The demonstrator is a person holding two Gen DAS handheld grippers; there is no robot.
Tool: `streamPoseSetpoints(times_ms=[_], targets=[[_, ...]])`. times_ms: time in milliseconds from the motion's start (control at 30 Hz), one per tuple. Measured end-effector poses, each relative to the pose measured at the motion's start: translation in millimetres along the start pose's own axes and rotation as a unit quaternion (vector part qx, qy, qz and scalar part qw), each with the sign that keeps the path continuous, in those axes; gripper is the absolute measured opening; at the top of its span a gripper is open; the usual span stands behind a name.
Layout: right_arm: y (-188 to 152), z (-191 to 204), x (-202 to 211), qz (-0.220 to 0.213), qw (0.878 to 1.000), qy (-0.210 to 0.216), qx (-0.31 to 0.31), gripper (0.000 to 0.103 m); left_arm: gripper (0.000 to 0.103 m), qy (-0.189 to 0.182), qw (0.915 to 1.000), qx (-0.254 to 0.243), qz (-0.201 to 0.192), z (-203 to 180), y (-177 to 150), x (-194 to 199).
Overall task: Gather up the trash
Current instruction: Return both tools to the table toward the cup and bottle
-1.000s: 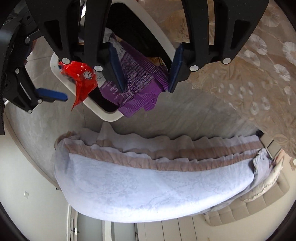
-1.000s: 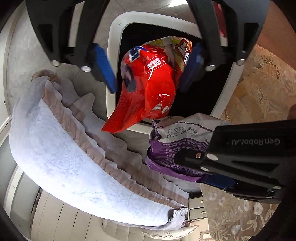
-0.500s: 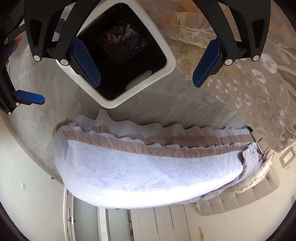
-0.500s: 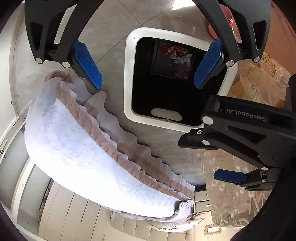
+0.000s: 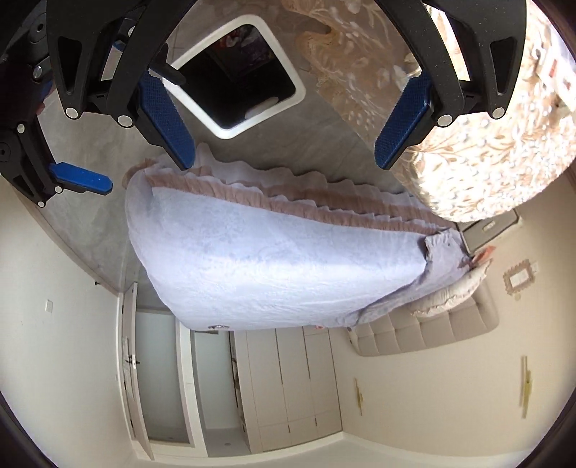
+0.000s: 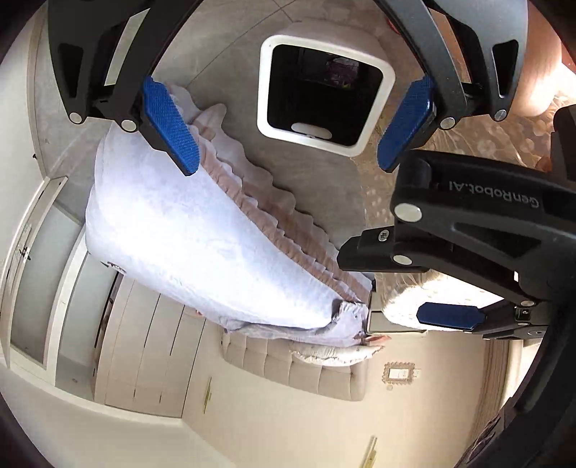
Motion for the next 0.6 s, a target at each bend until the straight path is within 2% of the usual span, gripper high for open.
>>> streamPoseSetpoints(times_ms=[333,600], targets=[[48,36,71,-0.089,0.995,0.032,0.019,0.099,0.098,0.067,0.9952,0.053,-0.047,64,1,92],[69,77,110,-0.131,0.988,0.071,0.041,0.099,0.098,0.121,0.9857,0.096,-0.065,111,-22,148]])
Point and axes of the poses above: each gripper's, at about its wrist camera, not at the fingertips, and x roughly against the way its jaws point, z to its left, y to its top, the point moved 10 cm from there along -x, roughly the way its jaws point, and after that the axes turned 13 degrees about z, right-handed, at the moved point
